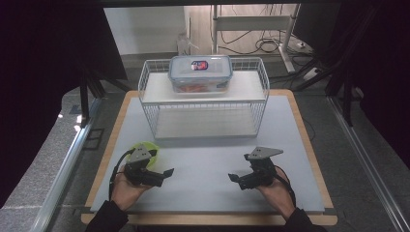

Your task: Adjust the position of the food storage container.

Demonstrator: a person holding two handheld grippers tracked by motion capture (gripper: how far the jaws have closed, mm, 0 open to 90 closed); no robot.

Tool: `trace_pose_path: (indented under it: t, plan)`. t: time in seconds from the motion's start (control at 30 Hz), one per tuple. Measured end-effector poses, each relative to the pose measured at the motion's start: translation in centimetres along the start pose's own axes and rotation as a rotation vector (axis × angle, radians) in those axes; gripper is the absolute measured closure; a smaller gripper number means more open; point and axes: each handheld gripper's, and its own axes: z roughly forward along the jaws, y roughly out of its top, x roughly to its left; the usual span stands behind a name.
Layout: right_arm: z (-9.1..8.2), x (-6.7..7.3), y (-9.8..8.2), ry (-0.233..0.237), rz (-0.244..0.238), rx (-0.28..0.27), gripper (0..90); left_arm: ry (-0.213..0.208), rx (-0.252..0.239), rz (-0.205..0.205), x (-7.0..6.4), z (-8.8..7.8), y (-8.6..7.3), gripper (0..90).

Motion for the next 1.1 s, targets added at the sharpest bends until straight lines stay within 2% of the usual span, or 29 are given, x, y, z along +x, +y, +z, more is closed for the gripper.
trace_pose_path:
  t: [0.1, 0.17, 0.27, 0.47, 0.53, 0.63, 0.83, 0.97, 1.1]
  plan:
    - [0.2, -0.1, -0.1, -0.002, -0.003, 0.008, 3.2, 0.054, -0.002, 0.002, 0.8, -0.5, -0.1, 16.5]
    - [0.3, -0.1, -0.2, -0.004, -0.003, 0.008, 3.3, 0.049, -0.011, -0.017, 1.5, -0.9, -0.2, 27.6]
    - [0.4, -0.2, -0.3, -0.006, -0.003, 0.015, 3.7, 0.064, -0.006, -0.042, 2.9, -1.3, -0.5, 46.9]
    - [0.7, -0.2, -0.4, -0.003, -0.008, 0.028, 4.5, 0.120, -0.017, -0.133, 6.0, -2.8, -1.1, 79.3]
    - [0.8, -0.2, -0.5, -0.005, -0.013, 0.039, 5.1, 0.164, -0.012, -0.153, 7.3, -3.4, -1.6, 86.7]
    - [0.9, -0.1, -0.5, -0.009, -0.018, 0.053, 5.6, 0.212, -0.010, -0.183, 8.6, -3.9, -2.2, 89.8]
    - [1.0, -0.1, -0.5, -0.009, -0.020, 0.056, 5.9, 0.267, 0.031, -0.224, 10.3, -3.8, -3.5, 89.8]
    - [1.0, -0.1, -0.6, -0.009, -0.023, 0.062, 6.0, 0.278, 0.068, -0.238, 10.7, -3.2, -3.9, 89.8]
    - [1.1, -0.1, -0.6, -0.009, -0.025, 0.067, 6.1, 0.277, 0.085, -0.241, 10.5, -2.9, -4.0, 89.8]
